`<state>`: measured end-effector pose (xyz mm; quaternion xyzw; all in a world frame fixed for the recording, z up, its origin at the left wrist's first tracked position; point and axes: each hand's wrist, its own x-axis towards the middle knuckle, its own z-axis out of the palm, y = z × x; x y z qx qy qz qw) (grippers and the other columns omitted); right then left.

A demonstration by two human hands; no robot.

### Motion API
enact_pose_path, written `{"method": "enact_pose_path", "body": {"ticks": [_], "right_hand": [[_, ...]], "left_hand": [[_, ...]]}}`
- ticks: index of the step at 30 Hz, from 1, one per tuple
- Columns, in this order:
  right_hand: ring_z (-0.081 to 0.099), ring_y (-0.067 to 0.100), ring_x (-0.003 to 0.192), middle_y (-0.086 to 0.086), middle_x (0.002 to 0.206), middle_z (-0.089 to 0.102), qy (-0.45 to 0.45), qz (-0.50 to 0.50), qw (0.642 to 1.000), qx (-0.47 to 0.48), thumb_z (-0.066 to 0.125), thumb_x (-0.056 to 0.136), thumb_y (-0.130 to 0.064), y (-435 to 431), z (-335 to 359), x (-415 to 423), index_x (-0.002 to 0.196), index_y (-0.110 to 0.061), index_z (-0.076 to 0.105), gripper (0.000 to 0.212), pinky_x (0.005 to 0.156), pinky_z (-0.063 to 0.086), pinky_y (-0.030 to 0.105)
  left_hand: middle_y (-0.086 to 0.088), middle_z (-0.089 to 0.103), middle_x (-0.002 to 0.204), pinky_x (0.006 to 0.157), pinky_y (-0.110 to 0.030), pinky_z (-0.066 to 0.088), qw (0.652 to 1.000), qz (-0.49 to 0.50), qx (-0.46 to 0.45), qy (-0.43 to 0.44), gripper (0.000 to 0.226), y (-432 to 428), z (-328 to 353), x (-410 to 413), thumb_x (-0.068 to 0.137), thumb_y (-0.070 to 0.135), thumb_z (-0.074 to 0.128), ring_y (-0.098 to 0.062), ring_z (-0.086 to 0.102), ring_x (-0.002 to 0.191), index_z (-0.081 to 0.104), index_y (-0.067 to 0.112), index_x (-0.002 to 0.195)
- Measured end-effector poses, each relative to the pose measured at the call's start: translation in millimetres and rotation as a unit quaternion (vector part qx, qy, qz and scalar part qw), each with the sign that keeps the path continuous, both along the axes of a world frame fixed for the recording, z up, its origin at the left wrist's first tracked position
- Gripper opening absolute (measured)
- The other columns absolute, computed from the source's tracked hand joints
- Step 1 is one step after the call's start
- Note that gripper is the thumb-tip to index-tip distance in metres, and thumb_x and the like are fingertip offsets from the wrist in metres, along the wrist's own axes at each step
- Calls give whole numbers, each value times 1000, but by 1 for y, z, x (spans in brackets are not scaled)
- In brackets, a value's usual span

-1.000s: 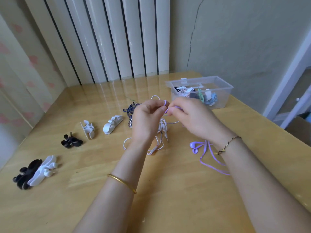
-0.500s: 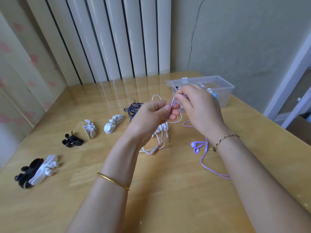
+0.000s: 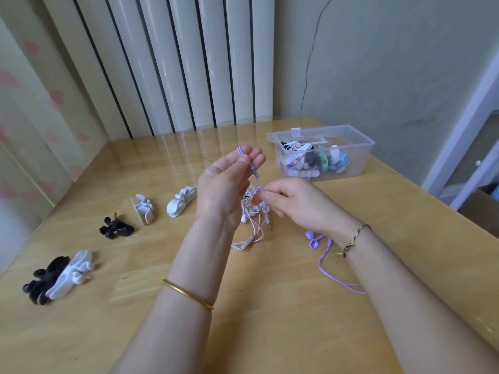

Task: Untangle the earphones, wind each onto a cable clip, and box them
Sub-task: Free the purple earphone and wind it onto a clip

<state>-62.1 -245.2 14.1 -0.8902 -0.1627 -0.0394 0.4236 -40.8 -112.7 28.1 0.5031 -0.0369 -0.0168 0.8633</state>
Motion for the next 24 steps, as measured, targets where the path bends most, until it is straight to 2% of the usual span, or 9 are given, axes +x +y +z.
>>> {"method": "enact_pose_path", "body": {"ticks": [3, 7, 9, 11, 14, 17, 20, 22, 24], "right_hand": [[34, 5, 50, -3, 56, 41, -2, 26, 999, -32, 49, 98, -18, 0, 8, -6, 71, -4, 59, 31, 52, 27, 24], [45, 0, 55, -16, 56, 53, -64, -53, 997, 3, 52, 93, -17, -6, 18, -3, 75, -22, 63, 22, 54, 31, 19], [49, 1, 63, -22, 63, 57, -108, -105, 988, -23, 51, 92, -18, -10, 18, 0, 74, -25, 61, 21, 59, 36, 24], [52, 10, 74, -13, 77, 61, -145, -153, 975, -68, 48, 93, -23, -12, 16, 2, 79, -23, 59, 18, 65, 39, 32], [49, 17, 77, -7, 81, 55, -180, -205, 956, -105, 47, 96, -27, -16, 13, 3, 85, -22, 53, 14, 64, 34, 32], [48, 12, 71, -9, 73, 53, -183, -210, 958, -62, 49, 96, -27, -18, 8, 8, 82, -22, 55, 16, 63, 35, 31], [47, 3, 62, -12, 63, 53, -135, -170, 976, 34, 50, 95, -19, -15, -1, 14, 73, -28, 55, 24, 58, 34, 25], [46, -1, 54, -15, 55, 52, -84, -130, 987, 33, 49, 95, -14, -11, -5, 13, 72, -26, 58, 26, 52, 29, 17], [44, -2, 49, -11, 51, 49, -36, -83, 996, 10, 51, 95, -15, -6, -7, 11, 69, -26, 58, 29, 50, 29, 16]], "left_hand": [[-6, 73, 94, 82, -23, 54, 987, 64, 121, -84, 17, -1, -5, 1, 91, -2, 55, -14, 71, 90, 68, 7, 96], [3, 71, 84, 80, -18, 50, 920, 48, 347, -176, 21, -1, -9, 3, 92, 2, 54, -3, 66, 79, 71, 14, 89], [3, 68, 78, 71, -11, 46, 906, 6, 382, -183, 23, -1, -7, 2, 95, 3, 48, 2, 62, 70, 69, 12, 88], [3, 66, 76, 68, -9, 45, 905, -37, 388, -169, 26, -1, -7, 1, 99, 6, 43, 2, 60, 66, 67, 12, 90], [1, 65, 77, 63, -7, 42, 901, -87, 398, -147, 29, 0, -6, 0, 102, 10, 39, 0, 57, 63, 67, 7, 95], [5, 62, 71, 64, -10, 44, 929, -108, 335, -112, 29, 0, -4, 0, 102, 11, 40, -1, 55, 60, 66, 8, 91], [9, 60, 61, 69, -17, 45, 978, -132, 160, -25, 26, -1, 1, 0, 101, 12, 41, -2, 55, 57, 64, 10, 90], [10, 62, 62, 78, -25, 41, 987, -135, 88, 23, 22, 0, 3, 1, 100, 13, 43, -1, 58, 59, 64, 15, 92], [8, 67, 72, 84, -32, 38, 991, -116, 39, 51, 17, 2, 1, 3, 96, 11, 49, -1, 62, 68, 65, 17, 95]]}}
